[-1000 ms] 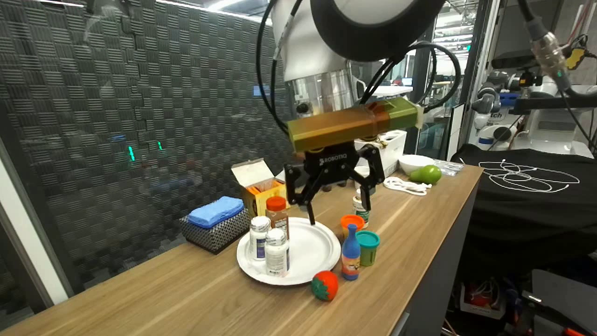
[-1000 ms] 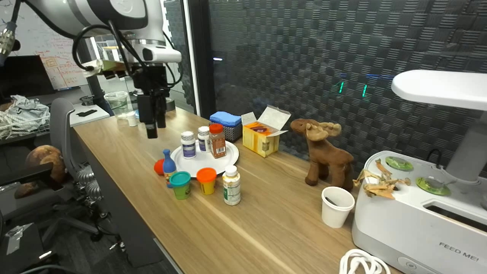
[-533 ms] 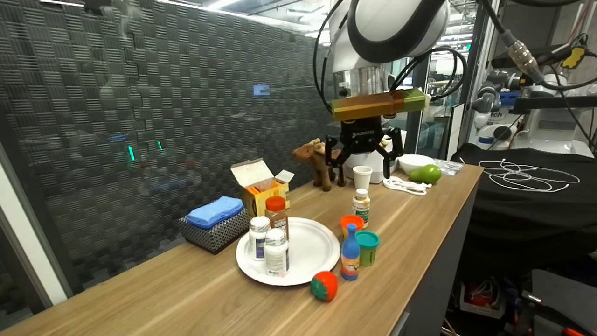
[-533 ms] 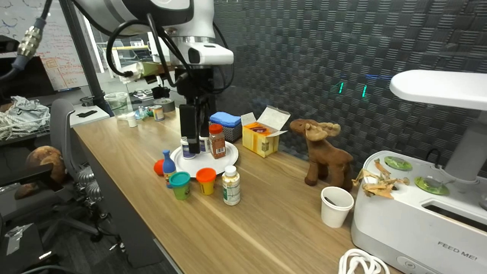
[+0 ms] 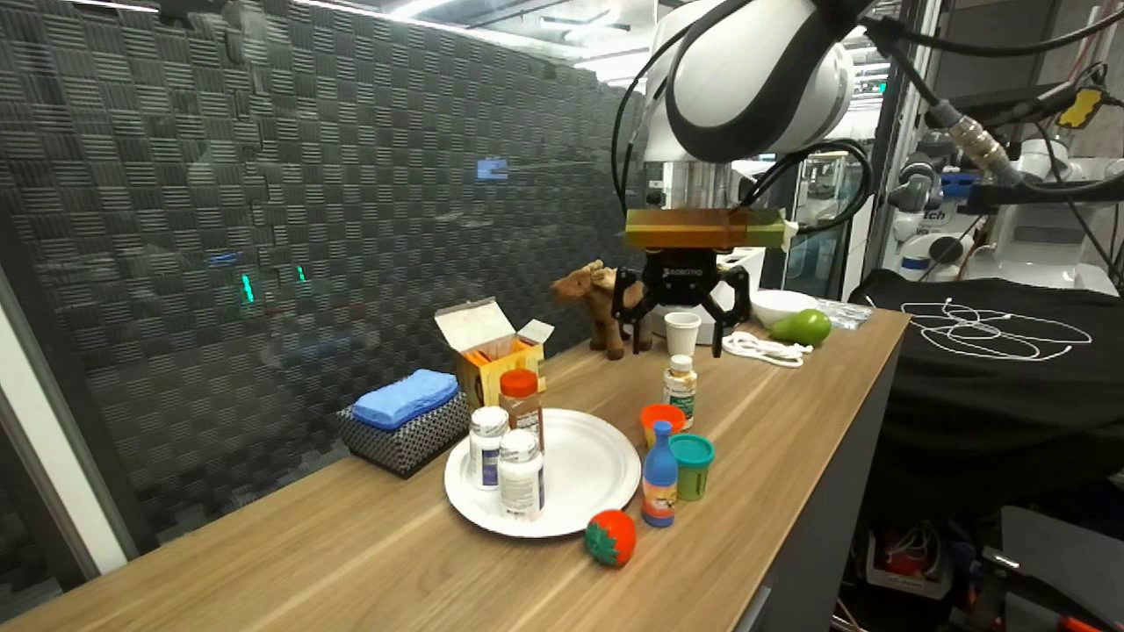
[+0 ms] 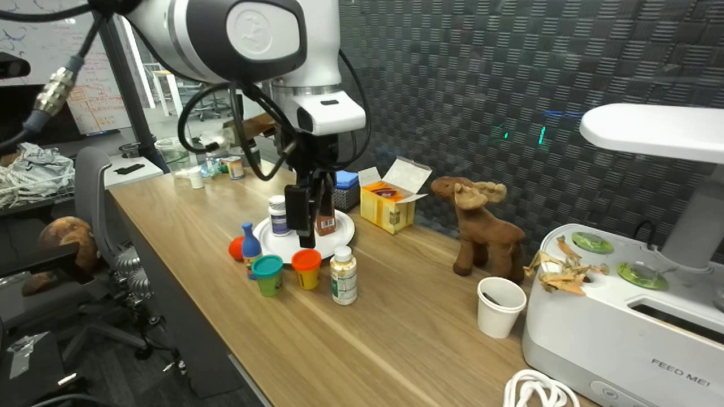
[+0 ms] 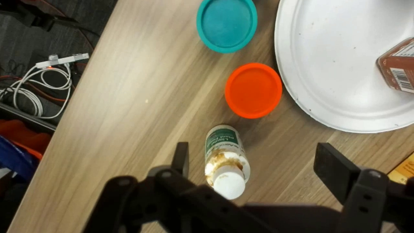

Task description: Gather all the objects surrounding the white plate and arrange them on the plate

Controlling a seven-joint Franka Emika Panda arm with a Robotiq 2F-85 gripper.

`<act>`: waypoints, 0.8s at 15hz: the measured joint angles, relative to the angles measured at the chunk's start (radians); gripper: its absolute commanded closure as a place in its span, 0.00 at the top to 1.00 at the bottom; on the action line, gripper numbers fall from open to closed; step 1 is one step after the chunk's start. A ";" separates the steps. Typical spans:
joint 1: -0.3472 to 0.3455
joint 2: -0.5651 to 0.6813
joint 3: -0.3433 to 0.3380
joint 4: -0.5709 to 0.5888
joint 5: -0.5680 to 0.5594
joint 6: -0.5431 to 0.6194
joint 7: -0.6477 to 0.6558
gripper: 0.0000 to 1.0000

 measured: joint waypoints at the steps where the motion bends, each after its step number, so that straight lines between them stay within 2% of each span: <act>1: 0.000 0.012 -0.001 -0.002 0.005 0.018 0.008 1.00; 10: 0.002 0.080 -0.019 0.000 -0.003 0.053 0.123 1.00; 11: 0.003 0.080 -0.023 0.002 -0.010 0.054 0.137 0.85; 12: 0.004 0.080 -0.027 0.003 -0.020 0.054 0.154 0.74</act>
